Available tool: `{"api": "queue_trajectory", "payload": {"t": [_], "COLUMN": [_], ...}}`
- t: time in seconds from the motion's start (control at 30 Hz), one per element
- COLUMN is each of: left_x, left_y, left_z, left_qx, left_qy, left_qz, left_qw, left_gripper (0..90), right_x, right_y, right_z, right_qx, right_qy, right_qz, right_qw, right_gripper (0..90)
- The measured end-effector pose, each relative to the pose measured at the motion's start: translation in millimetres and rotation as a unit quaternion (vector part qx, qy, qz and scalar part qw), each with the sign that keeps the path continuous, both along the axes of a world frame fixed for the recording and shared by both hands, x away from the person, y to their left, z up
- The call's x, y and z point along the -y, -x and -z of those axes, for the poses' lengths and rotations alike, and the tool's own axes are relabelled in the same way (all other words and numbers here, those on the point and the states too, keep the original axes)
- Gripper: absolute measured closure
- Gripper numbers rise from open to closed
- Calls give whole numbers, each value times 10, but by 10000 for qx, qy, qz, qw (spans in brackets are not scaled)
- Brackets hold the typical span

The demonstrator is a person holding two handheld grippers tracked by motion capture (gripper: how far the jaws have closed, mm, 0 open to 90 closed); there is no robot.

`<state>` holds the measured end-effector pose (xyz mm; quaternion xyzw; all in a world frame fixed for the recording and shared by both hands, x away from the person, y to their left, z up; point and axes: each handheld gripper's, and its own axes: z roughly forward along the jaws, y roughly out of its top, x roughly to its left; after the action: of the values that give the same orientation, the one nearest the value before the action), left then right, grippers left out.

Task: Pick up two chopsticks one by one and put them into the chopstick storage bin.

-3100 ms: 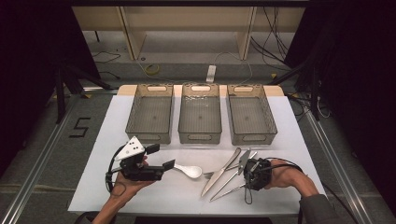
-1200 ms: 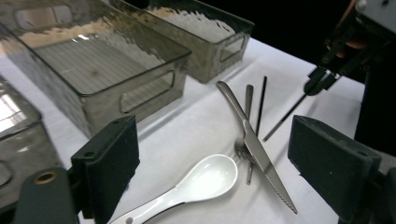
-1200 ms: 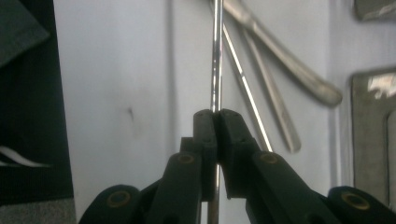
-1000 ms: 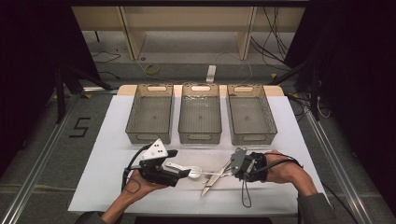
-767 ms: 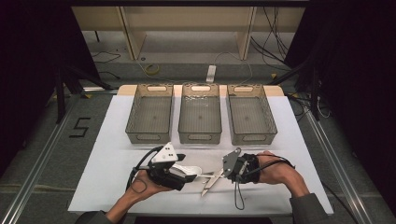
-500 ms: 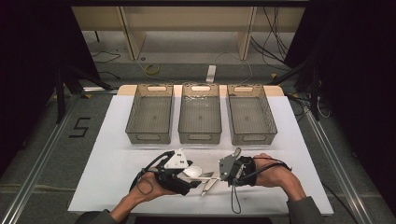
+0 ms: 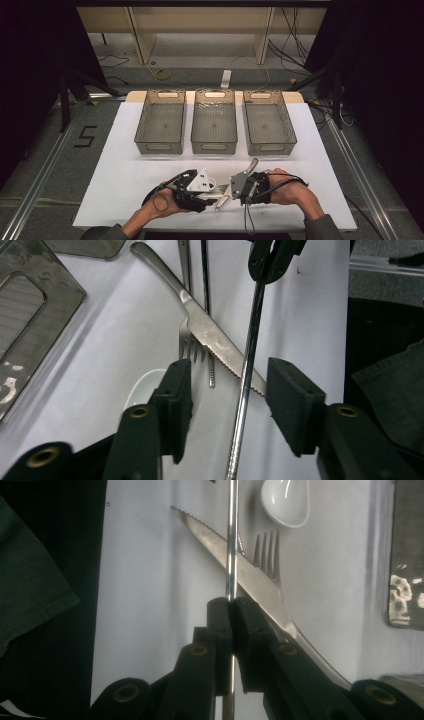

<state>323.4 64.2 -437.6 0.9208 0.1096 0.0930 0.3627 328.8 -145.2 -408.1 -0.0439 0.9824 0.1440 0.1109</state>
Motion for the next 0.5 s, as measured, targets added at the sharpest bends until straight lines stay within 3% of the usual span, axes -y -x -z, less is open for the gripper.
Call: {"api": "queue_trajectory", "payload": {"t": [0.13, 0.5], "left_x": [9, 31], "left_y": [12, 28], "left_z": [9, 20], "left_qx": [-5, -91], "left_qy": [-137, -254], "left_qz": [113, 367], "left_qw": [9998, 9990], "left_gripper": [631, 820], "right_x": [-5, -18], "right_y": [7, 20], "right_z": [-2, 27], "right_qx": [-1, 3], "right_qy": [47, 156], "right_qz": [-15, -55], "right_qw": [10000, 9999], "right_gripper": [862, 862]}}
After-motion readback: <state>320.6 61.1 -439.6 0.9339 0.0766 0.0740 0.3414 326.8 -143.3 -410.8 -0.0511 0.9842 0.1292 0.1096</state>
